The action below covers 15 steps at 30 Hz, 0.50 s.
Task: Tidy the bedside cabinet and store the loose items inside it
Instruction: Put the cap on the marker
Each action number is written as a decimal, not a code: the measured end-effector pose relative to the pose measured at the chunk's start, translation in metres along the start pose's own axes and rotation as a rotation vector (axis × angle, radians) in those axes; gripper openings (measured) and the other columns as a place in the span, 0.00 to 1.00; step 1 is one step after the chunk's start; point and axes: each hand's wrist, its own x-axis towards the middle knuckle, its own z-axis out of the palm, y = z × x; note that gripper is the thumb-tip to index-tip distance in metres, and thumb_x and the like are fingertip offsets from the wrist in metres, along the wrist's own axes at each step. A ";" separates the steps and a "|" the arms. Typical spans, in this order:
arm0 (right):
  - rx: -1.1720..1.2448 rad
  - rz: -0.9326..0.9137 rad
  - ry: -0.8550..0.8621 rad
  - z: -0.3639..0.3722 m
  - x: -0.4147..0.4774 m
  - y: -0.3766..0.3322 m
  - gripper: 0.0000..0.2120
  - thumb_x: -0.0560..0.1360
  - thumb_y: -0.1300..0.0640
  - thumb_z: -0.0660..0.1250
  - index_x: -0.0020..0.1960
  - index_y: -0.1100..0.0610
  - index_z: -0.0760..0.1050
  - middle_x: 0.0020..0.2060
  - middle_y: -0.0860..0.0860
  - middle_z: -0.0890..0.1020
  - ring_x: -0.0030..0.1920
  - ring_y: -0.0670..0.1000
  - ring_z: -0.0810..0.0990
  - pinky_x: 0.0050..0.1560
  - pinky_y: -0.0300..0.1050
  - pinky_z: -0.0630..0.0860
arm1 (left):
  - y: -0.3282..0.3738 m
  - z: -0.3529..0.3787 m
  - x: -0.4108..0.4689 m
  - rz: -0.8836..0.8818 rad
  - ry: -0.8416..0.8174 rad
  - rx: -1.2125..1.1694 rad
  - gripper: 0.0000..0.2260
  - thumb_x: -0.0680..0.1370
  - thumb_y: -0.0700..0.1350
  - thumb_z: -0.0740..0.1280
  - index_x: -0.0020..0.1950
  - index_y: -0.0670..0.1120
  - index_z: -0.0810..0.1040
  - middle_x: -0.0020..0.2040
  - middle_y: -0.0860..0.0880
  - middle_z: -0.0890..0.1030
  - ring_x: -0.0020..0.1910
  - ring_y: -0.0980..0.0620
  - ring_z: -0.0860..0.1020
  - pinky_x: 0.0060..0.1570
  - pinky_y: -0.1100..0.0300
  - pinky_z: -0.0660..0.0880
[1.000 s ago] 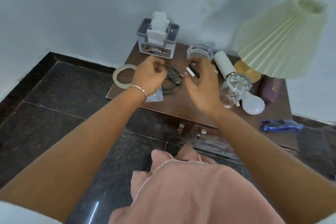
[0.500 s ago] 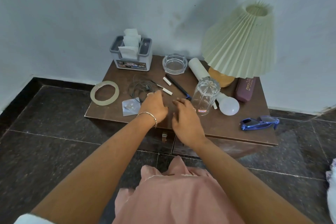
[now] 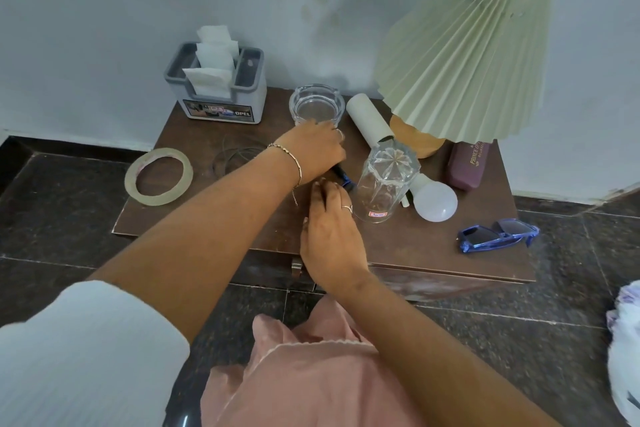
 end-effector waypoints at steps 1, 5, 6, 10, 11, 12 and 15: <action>0.000 -0.004 0.004 0.002 -0.002 0.001 0.29 0.76 0.62 0.61 0.75 0.66 0.57 0.71 0.61 0.61 0.74 0.59 0.56 0.71 0.48 0.63 | 0.002 0.001 0.001 0.020 -0.005 0.039 0.13 0.79 0.40 0.59 0.61 0.48 0.76 0.59 0.46 0.76 0.60 0.44 0.73 0.52 0.51 0.73; -0.022 -0.045 0.023 0.005 -0.007 0.002 0.28 0.77 0.59 0.59 0.75 0.66 0.57 0.71 0.61 0.62 0.74 0.59 0.57 0.73 0.47 0.59 | 0.002 0.002 0.000 0.026 0.003 0.067 0.11 0.79 0.38 0.59 0.59 0.45 0.75 0.58 0.45 0.76 0.60 0.44 0.73 0.50 0.51 0.72; -0.022 -0.059 0.023 0.005 -0.007 0.003 0.28 0.77 0.58 0.58 0.75 0.66 0.57 0.72 0.61 0.62 0.74 0.58 0.57 0.73 0.47 0.58 | 0.001 0.002 0.000 0.020 0.001 0.045 0.11 0.79 0.38 0.59 0.59 0.45 0.75 0.57 0.45 0.76 0.60 0.43 0.73 0.50 0.51 0.72; -0.034 -0.119 0.055 0.002 -0.009 0.002 0.27 0.76 0.60 0.59 0.73 0.66 0.61 0.70 0.60 0.65 0.73 0.58 0.61 0.72 0.47 0.61 | -0.006 -0.002 -0.007 -0.131 0.061 -0.158 0.10 0.79 0.39 0.60 0.60 0.44 0.73 0.56 0.44 0.77 0.59 0.42 0.73 0.52 0.49 0.72; -0.038 -0.131 0.065 0.001 -0.010 0.002 0.27 0.75 0.60 0.60 0.73 0.66 0.63 0.69 0.60 0.67 0.72 0.58 0.63 0.72 0.47 0.62 | -0.008 -0.003 -0.010 -0.192 0.094 -0.234 0.10 0.80 0.41 0.61 0.60 0.44 0.74 0.56 0.43 0.77 0.58 0.42 0.74 0.51 0.48 0.72; -0.044 -0.141 0.072 0.000 -0.011 0.001 0.27 0.74 0.61 0.62 0.72 0.66 0.64 0.68 0.60 0.68 0.71 0.58 0.64 0.72 0.47 0.63 | -0.010 -0.004 -0.013 -0.256 0.125 -0.328 0.10 0.79 0.42 0.62 0.61 0.44 0.74 0.55 0.43 0.77 0.57 0.42 0.74 0.51 0.48 0.72; -0.080 -0.160 0.063 -0.003 -0.012 0.002 0.31 0.69 0.63 0.69 0.70 0.67 0.66 0.68 0.60 0.70 0.70 0.59 0.66 0.72 0.50 0.65 | -0.015 -0.005 -0.029 -0.451 0.248 -0.652 0.11 0.78 0.44 0.64 0.60 0.46 0.77 0.54 0.43 0.79 0.56 0.42 0.76 0.55 0.47 0.73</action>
